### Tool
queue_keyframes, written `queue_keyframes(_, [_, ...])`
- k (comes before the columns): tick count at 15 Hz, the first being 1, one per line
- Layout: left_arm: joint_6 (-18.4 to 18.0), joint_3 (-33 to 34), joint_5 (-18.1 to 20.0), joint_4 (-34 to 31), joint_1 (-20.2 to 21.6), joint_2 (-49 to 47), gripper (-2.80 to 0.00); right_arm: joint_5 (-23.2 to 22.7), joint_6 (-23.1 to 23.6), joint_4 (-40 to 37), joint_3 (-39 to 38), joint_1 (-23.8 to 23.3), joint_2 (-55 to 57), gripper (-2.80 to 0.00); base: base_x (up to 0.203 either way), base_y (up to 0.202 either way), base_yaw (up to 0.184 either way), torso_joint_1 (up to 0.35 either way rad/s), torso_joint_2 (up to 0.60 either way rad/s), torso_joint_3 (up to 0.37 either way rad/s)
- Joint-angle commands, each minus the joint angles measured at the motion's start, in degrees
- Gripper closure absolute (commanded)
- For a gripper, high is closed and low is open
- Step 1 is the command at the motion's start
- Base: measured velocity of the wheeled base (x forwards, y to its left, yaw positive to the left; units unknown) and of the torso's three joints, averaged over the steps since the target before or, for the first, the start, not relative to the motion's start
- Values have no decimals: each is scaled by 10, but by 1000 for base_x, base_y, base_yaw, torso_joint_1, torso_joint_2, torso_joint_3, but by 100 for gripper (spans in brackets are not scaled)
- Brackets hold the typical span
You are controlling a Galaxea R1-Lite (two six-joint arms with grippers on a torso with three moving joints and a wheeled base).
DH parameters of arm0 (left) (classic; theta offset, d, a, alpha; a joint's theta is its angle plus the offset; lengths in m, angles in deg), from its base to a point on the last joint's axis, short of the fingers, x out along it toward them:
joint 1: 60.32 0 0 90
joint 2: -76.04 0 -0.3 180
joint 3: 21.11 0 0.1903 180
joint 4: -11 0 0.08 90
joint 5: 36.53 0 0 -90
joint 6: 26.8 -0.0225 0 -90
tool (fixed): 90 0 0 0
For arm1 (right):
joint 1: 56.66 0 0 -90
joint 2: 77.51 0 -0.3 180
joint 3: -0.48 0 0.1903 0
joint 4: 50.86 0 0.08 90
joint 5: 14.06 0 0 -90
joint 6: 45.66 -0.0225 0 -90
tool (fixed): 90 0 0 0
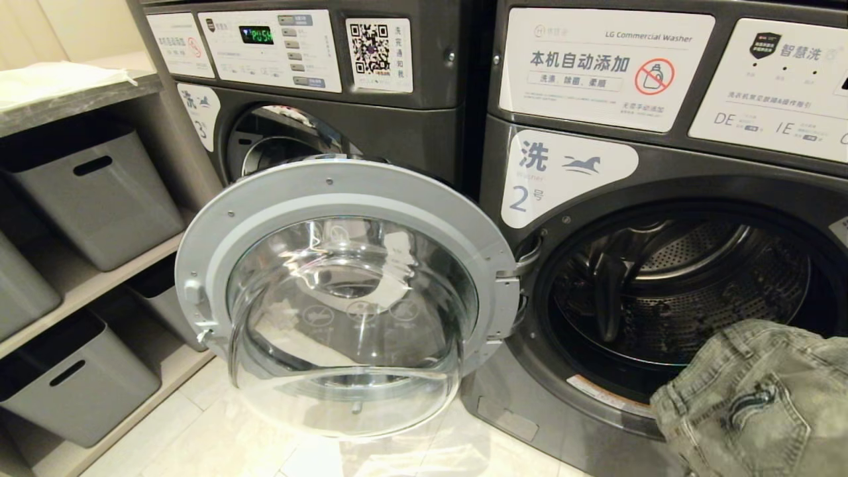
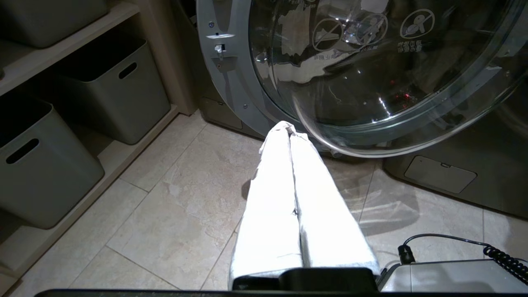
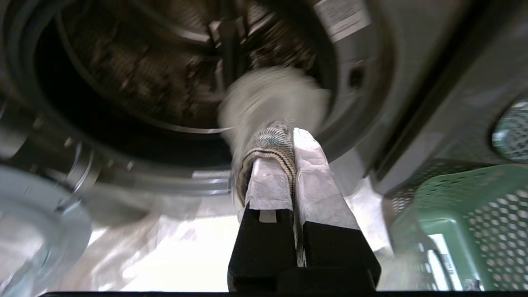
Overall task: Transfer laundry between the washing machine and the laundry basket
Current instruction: Pick a cloth and place it into the basket
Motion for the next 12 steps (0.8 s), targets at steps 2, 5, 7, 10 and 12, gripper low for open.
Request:
queue_keyframes(2, [0, 0, 0, 0, 0, 0, 0, 33, -1, -29, 16, -27, -12, 0, 0, 0, 0, 0, 0, 0])
queue_keyframes(5, [0, 0, 0, 0, 0, 0, 0, 40, 1, -82, 22, -46, -48, 0, 0, 0, 0, 0, 0, 0])
queue_keyframes(7, [0, 0, 0, 0, 0, 0, 0, 47, 1, -109, 30, -50, -63, 0, 0, 0, 0, 0, 0, 0])
queue_keyframes(10, [0, 0, 0, 0, 0, -1, 0, 49, 2, -147, 70, -51, -64, 0, 0, 0, 0, 0, 0, 0])
queue_keyframes(12, [1, 0, 0, -1, 0, 0, 0, 50, 3, -184, 101, -51, -61, 0, 0, 0, 0, 0, 0, 0])
